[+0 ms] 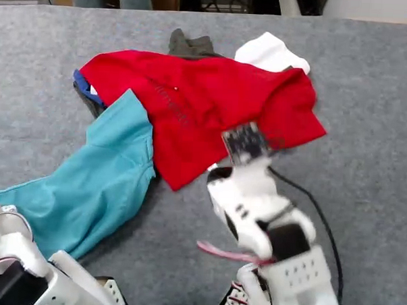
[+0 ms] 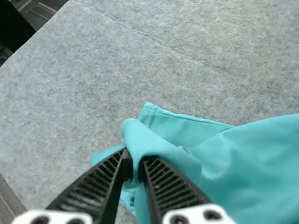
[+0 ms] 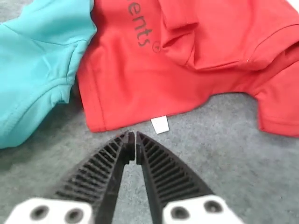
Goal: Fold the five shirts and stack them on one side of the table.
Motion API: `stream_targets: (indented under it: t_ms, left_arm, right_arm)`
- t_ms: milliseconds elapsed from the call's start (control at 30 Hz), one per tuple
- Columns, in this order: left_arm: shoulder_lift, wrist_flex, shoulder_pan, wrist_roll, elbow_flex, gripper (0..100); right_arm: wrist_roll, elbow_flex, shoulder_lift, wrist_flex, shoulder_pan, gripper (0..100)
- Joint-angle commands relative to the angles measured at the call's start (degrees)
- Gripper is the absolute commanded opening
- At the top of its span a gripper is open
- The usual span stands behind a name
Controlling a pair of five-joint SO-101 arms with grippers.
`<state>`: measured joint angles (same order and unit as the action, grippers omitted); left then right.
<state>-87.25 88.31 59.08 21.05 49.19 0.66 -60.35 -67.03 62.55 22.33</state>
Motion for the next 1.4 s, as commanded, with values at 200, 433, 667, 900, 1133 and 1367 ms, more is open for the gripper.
stream_targets:
  t_ms: [200, 433, 667, 900, 1133, 1367]
  left_arm:
    - [-0.09, 0.62, 8.75, 8.53, -0.04, 4]
    - [-0.09, 0.18, 14.46, 6.77, 0.22, 17]
    - [7.56, 0.7, 14.81, 6.42, -4.09, 17]
    - [25.85, 6.24, 13.49, 4.13, -14.73, 18]
    - [36.66, 8.44, 12.79, 4.04, -21.76, 23]
    - [41.41, 2.64, 19.3, 4.4, -25.27, 25]
  right_arm:
    - [-0.44, 23.78, 37.14, 0.09, 9.85, 1.5]
    - [0.26, 37.32, 58.95, 9.85, 18.73, 1.5]
    - [17.14, 54.29, 73.98, 21.36, 18.55, 1.5]
    - [22.42, 73.8, 81.89, 35.52, 16.97, 1.5]
    - [22.59, 86.46, 88.92, 38.33, 21.63, 27.4]
    - [22.68, 92.79, 93.76, 37.98, 32.88, 39.1]
